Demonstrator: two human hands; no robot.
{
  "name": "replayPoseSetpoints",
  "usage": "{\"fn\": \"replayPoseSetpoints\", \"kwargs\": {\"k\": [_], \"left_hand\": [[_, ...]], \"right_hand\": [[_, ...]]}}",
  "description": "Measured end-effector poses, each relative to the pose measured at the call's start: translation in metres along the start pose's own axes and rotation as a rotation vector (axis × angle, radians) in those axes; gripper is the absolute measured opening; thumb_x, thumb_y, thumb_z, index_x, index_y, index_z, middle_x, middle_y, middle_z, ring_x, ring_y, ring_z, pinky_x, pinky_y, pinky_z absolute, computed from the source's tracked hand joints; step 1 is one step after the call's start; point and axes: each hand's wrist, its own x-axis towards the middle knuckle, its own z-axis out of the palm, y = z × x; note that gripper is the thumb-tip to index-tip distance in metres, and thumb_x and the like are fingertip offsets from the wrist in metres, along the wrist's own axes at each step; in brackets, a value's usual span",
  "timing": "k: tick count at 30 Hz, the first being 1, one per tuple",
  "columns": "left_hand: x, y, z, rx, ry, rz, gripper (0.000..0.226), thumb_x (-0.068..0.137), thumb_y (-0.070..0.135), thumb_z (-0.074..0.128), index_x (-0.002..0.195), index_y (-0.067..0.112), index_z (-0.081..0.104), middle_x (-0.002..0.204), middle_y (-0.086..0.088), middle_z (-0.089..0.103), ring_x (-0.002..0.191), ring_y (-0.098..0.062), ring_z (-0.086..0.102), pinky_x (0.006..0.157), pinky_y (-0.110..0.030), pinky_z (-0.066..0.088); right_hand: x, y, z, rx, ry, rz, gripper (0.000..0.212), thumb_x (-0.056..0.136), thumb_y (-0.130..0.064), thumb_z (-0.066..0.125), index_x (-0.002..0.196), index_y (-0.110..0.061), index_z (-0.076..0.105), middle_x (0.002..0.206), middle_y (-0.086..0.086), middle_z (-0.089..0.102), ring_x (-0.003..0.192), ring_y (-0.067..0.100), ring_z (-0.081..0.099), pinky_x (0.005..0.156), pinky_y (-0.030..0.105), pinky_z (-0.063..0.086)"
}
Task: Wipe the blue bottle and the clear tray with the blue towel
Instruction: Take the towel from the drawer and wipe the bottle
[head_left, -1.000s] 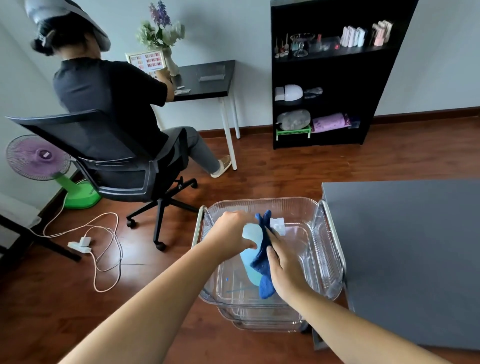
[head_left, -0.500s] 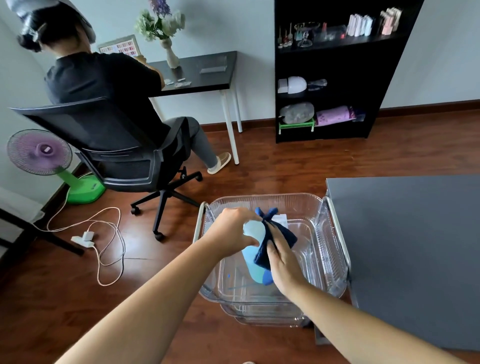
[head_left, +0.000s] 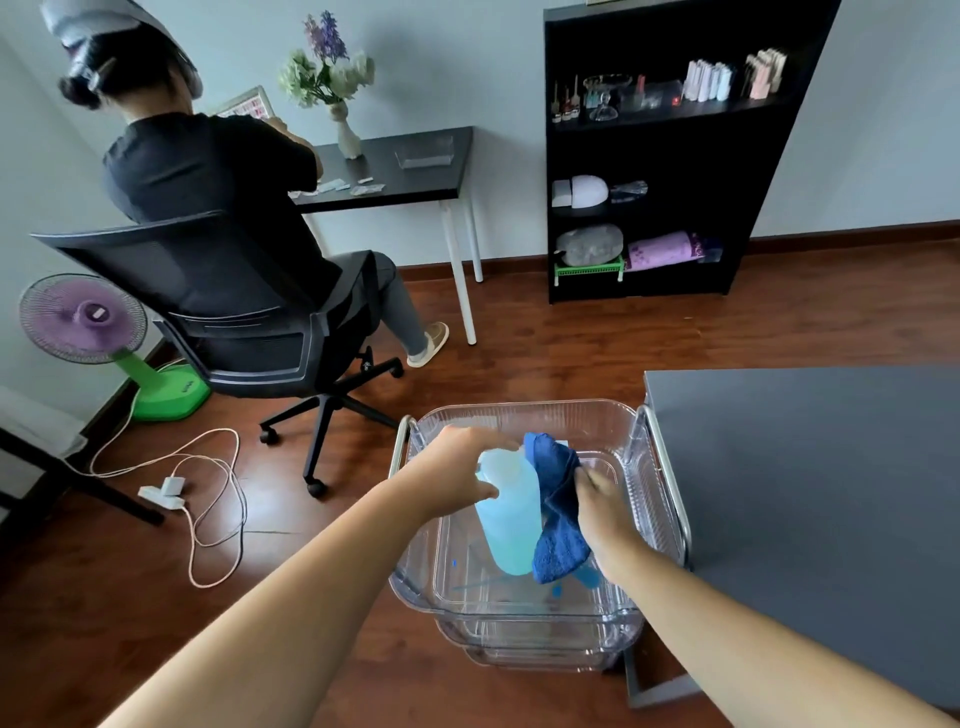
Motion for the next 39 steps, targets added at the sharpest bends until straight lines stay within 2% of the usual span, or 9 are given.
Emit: {"fn": "replayPoseSetpoints", "kwargs": {"k": [8, 13, 16, 19, 23, 26, 30, 35, 39], "left_hand": [[-0.007, 0.013, 0.021, 0.044, 0.25, -0.104, 0.052, 0.073, 0.035, 0.079, 0.119, 0.018, 0.062, 0.111, -0.001, 0.06, 0.097, -0.02, 0.055, 0.08, -0.031, 0.048], [0.0, 0.008, 0.01, 0.04, 0.115, -0.051, 0.057, 0.073, 0.024, 0.081, 0.126, 0.02, 0.06, 0.123, -0.003, 0.06, 0.114, -0.023, 0.053, 0.091, -0.04, 0.05], [0.0, 0.005, 0.008, 0.028, 0.087, -0.03, 0.058, 0.071, 0.02, 0.083, 0.125, 0.021, 0.061, 0.121, -0.004, 0.061, 0.105, -0.021, 0.057, 0.089, -0.04, 0.052], [0.0, 0.003, 0.007, 0.014, 0.093, -0.013, 0.058, 0.068, 0.019, 0.085, 0.122, 0.019, 0.063, 0.12, -0.002, 0.062, 0.097, -0.02, 0.06, 0.085, -0.038, 0.054], [-0.001, 0.003, 0.007, 0.01, 0.109, -0.01, 0.06, 0.068, 0.022, 0.085, 0.123, 0.021, 0.063, 0.119, -0.001, 0.063, 0.095, -0.019, 0.061, 0.083, -0.038, 0.055], [-0.001, 0.002, 0.008, 0.012, 0.116, -0.005, 0.059, 0.069, 0.023, 0.085, 0.123, 0.02, 0.063, 0.119, -0.001, 0.063, 0.095, -0.019, 0.061, 0.083, -0.038, 0.055], [-0.001, 0.003, 0.008, -0.013, 0.103, -0.006, 0.058, 0.068, 0.023, 0.085, 0.122, 0.02, 0.064, 0.117, -0.001, 0.064, 0.095, -0.019, 0.062, 0.083, -0.038, 0.055], [0.003, 0.002, 0.004, 0.017, 0.087, 0.002, 0.058, 0.069, 0.021, 0.084, 0.123, 0.019, 0.063, 0.118, -0.001, 0.063, 0.095, -0.02, 0.061, 0.083, -0.037, 0.055], [0.003, 0.002, 0.007, 0.018, 0.075, 0.002, 0.057, 0.069, 0.02, 0.084, 0.123, 0.021, 0.063, 0.115, -0.002, 0.063, 0.095, -0.02, 0.06, 0.083, -0.039, 0.055]], "right_hand": [[-0.017, -0.021, 0.001, -0.118, 0.002, -0.249, 0.032, 0.102, -0.014, 0.034, 0.086, -0.023, 0.06, 0.078, -0.004, 0.061, 0.076, 0.012, 0.057, 0.068, 0.024, 0.042], [-0.038, 0.0, 0.014, -0.177, -0.117, -0.306, 0.039, 0.102, -0.012, 0.034, 0.136, -0.022, 0.05, 0.122, -0.008, 0.059, 0.115, 0.005, 0.053, 0.099, 0.02, 0.039], [-0.039, 0.005, 0.02, -0.248, -0.148, -0.43, 0.046, 0.1, -0.009, 0.037, 0.14, -0.03, 0.044, 0.141, -0.019, 0.043, 0.129, -0.006, 0.039, 0.109, 0.015, 0.027], [-0.015, -0.009, 0.024, -0.231, -0.225, -0.342, 0.036, 0.102, -0.018, 0.036, 0.12, -0.043, 0.054, 0.115, -0.021, 0.06, 0.105, -0.006, 0.056, 0.092, 0.013, 0.041], [0.012, -0.018, 0.025, -0.141, -0.345, -0.15, 0.035, 0.103, -0.026, 0.032, 0.13, -0.028, 0.055, 0.083, -0.017, 0.062, 0.078, 0.003, 0.057, 0.075, 0.021, 0.044], [-0.009, -0.002, 0.025, -0.136, -0.284, -0.296, 0.036, 0.104, -0.026, 0.033, 0.127, -0.049, 0.048, 0.113, -0.03, 0.062, 0.108, -0.007, 0.057, 0.089, 0.007, 0.042], [-0.03, 0.019, 0.019, -0.155, -0.223, -0.389, 0.054, 0.102, -0.017, 0.035, 0.129, -0.063, 0.035, 0.147, -0.02, 0.04, 0.135, -0.004, 0.036, 0.111, 0.018, 0.028], [-0.001, -0.018, 0.022, -0.256, -0.323, -0.257, 0.034, 0.103, -0.028, 0.031, 0.11, -0.058, 0.046, 0.117, -0.013, 0.06, 0.109, 0.008, 0.057, 0.085, 0.012, 0.042], [-0.001, -0.008, 0.024, -0.337, -0.22, -0.262, 0.044, 0.103, -0.028, 0.029, 0.11, -0.07, 0.04, 0.1, -0.027, 0.06, 0.09, -0.005, 0.059, 0.069, 0.003, 0.04]]}}
